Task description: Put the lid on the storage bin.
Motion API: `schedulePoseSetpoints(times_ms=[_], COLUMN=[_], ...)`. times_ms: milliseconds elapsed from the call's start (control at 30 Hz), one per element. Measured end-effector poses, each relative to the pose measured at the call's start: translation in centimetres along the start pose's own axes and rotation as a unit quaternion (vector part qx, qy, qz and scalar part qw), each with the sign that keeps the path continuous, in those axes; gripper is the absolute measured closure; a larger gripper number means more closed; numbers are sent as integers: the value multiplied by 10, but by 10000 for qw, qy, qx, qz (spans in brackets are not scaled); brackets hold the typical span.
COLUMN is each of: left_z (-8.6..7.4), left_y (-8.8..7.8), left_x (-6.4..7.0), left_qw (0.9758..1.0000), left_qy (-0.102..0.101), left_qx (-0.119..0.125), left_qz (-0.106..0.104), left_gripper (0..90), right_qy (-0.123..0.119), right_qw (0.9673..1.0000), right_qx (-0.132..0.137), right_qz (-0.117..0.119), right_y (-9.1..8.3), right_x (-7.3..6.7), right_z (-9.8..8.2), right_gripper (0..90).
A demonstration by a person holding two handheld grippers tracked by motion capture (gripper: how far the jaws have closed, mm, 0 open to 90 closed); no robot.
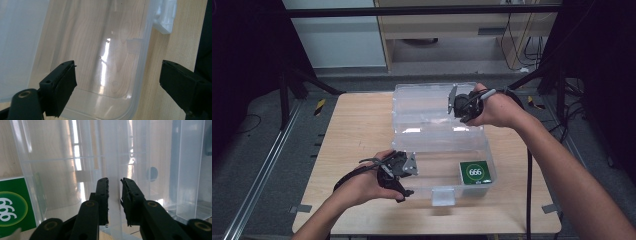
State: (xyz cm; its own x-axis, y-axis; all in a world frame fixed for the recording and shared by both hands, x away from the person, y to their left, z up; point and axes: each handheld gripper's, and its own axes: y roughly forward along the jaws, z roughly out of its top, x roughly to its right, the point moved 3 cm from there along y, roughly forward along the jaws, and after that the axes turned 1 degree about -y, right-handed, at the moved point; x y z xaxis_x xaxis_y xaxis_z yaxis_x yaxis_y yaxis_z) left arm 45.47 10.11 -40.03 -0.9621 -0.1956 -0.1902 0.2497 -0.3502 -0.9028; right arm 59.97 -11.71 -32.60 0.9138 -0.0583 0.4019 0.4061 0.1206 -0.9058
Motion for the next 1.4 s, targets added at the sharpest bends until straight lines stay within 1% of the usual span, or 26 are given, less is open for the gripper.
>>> schedulePoseSetpoints(times_ms=[33,133,167,200,233,300,333,367,400,433,467,533,567,600,633,667,700,733,767,867,967,1067,1167,1267,1333,1400], left_z=[0,0,-1,-1,-1,-1,-1,-1,-1,-1,-1,0,0,0,0,-1,-2,-2,-2,-3,-3,-3,-2,-1,-1,0], left_y=[1,3,3,3,5,5,6,8,8,12,12,17,22,22,25,26,29,29,31,32,33,33,33,33,34,35], left_x=[1,2,2,2,4,4,6,8,8,9,9,11,12,12,13,12,11,11,9,7,6,7,8,6,3,0], left_qw=[10000,10000,9998,9998,9997,9997,9996,9993,9993,9990,9990,9984,9980,9980,9977,9975,9972,9972,9965,9962,9950,9944,9946,9950,9953,9958], left_qy=[1,24,87,87,107,129,135,204,204,252,252,257,266,266,247,247,220,220,264,252,247,269,295,257,251,203], left_qx=[-15,-67,-140,-140,-171,-180,-212,-246,-246,-277,-277,-357,-409,-409,-440,-458,-502,-502,-576,-604,-622,-647,-672,-647,-637,-628], left_qz=[-11,-46,-72,-72,-128,-132,-152,-208,-208,-260,-260,-356,-404,-404,-460,-480,-511,-511,-543,-578,-744,-789,-729,-722,-689,-631], left_gripper=[158,196,213,219,229,262,262,294,308,323,343,361,411,425,425,453,514,552,587,686,756,829,834,834,835,834], right_qy=[-46,-74,-107,-107,-102,-82,-73,-40,-40,-26,-26,-14,-18,-18,-22,-23,-16,-20,-18,-18,-15,-14,24,21,53,87], right_qw=[10000,10000,9999,9999,9999,9999,10000,10000,10000,10000,10000,10000,10000,10000,10000,10000,10000,10000,10000,10000,10000,10000,10000,10000,10000,10000], right_qx=[0,-19,-59,-59,-68,-61,-45,-64,-64,-63,-63,-43,-33,-33,-33,-32,-26,-38,-41,-39,-32,-12,-29,-3,-19,-21], right_qz=[1,1,-8,-8,-2,14,17,27,27,28,28,13,11,11,10,13,14,15,17,18,16,18,31,12,-19,-3], right_y=[0,0,-1,-1,-1,-1,-1,-1,-1,-1,-1,-1,-1,-1,-1,-1,-1,-1,-1,-1,-1,0,0,0,1,2], right_x=[0,-2,-2,-2,-2,-2,-2,-1,-1,-1,-1,-1,-1,-1,-1,-1,-1,-1,-1,-1,0,0,1,2,4,6], right_z=[1,1,1,1,1,1,0,-1,-1,-1,-1,-1,-1,-1,-1,-1,-1,-1,-1,-1,-1,-1,-2,-2,-3,-3], right_gripper=[795,808,816,816,821,822,823,823,823,822,822,822,822,822,822,822,821,821,820,820,819,820,820,820,821,822])
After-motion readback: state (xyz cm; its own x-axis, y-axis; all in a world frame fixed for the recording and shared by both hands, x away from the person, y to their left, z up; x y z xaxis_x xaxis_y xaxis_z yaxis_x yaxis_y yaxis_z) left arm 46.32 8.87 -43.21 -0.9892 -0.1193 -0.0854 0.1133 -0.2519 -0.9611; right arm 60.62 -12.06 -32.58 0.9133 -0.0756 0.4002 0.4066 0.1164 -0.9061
